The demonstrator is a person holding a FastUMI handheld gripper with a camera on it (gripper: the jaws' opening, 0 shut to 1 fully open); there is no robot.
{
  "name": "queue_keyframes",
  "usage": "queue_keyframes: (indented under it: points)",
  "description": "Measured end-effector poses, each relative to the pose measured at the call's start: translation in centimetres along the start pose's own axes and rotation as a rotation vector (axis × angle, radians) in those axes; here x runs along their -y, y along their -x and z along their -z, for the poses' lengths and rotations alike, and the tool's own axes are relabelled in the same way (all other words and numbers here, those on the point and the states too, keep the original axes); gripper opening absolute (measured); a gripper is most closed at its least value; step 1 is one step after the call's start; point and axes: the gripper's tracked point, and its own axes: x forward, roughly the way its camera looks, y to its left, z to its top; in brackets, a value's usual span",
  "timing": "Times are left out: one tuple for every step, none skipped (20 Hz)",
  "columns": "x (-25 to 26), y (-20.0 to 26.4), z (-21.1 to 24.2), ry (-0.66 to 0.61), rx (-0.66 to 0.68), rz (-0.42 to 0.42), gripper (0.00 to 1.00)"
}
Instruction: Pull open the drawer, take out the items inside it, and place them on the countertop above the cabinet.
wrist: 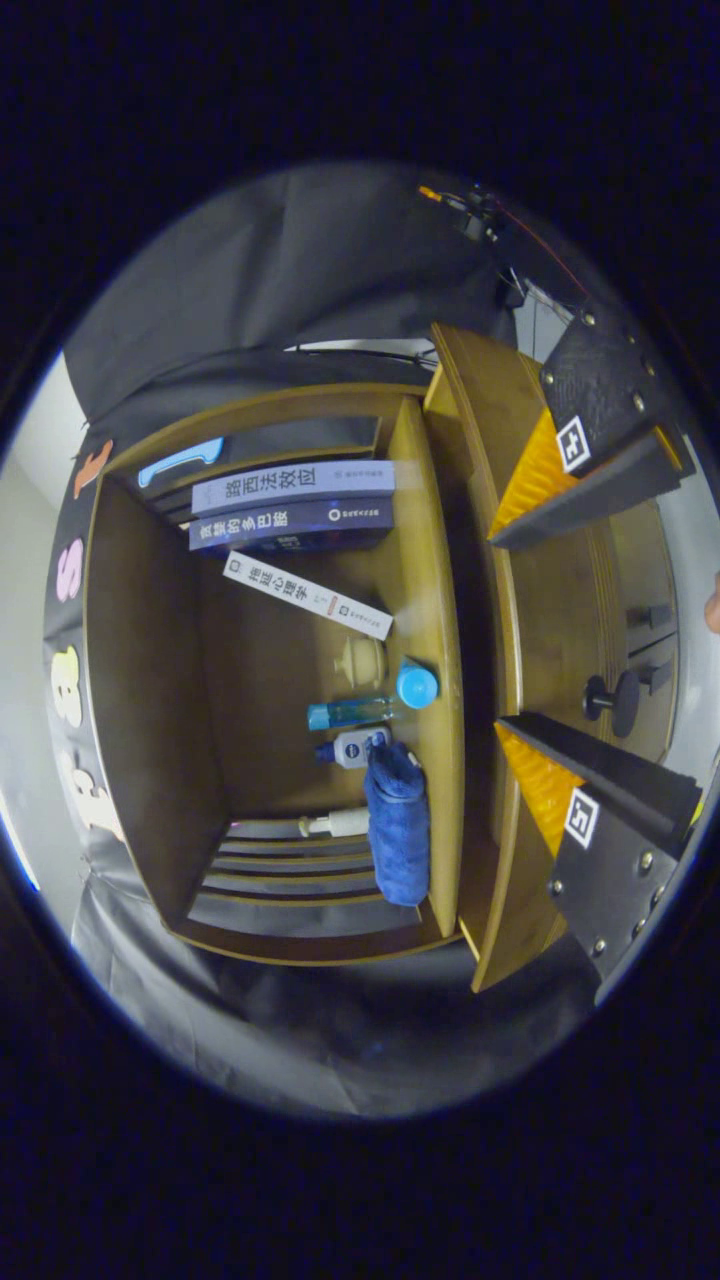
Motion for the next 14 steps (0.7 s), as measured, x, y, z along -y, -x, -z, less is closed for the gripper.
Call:
queue_keyframes:
  points:
    - [0.0,-0.6,-0.1,0.003,-0.001,-0.005,0.99]
    - [-0.1,-1.1,-0.1,0.0,-0.005,-0.008,0.99]
    - [-0.1,-1.7,-0.1,-0.002,-0.009,-0.01,0.99]
    - [-0.1,-2.1,-0.2,-0.001,-0.012,-0.012,0.99]
    - [-0.1,-2.6,-0.2,0.004,-0.014,-0.014,0.99]
    - [-0.2,-2.9,-0.3,0.008,-0.01,-0.015,0.99]
    - [-0.2,-3.1,-0.2,0.012,-0.009,-0.017,0.99]
    - [-0.2,-3.2,-0.3,0.014,-0.005,-0.018,0.99]
    - [-0.2,-3.2,-0.3,0.017,-0.006,-0.019,0.99]
    - [-0.2,-3.4,-0.4,0.021,-0.004,-0.02,0.99]
    - [-0.2,-3.6,-0.3,0.021,-0.006,-0.02,0.99]
    - [-0.3,-3.9,-0.4,0.023,-0.012,-0.019,0.99]
    - [-0.3,-4.1,-0.4,0.025,-0.016,-0.018,0.99]
    - [-0.4,-4.3,-0.4,0.034,-0.019,-0.015,0.99]
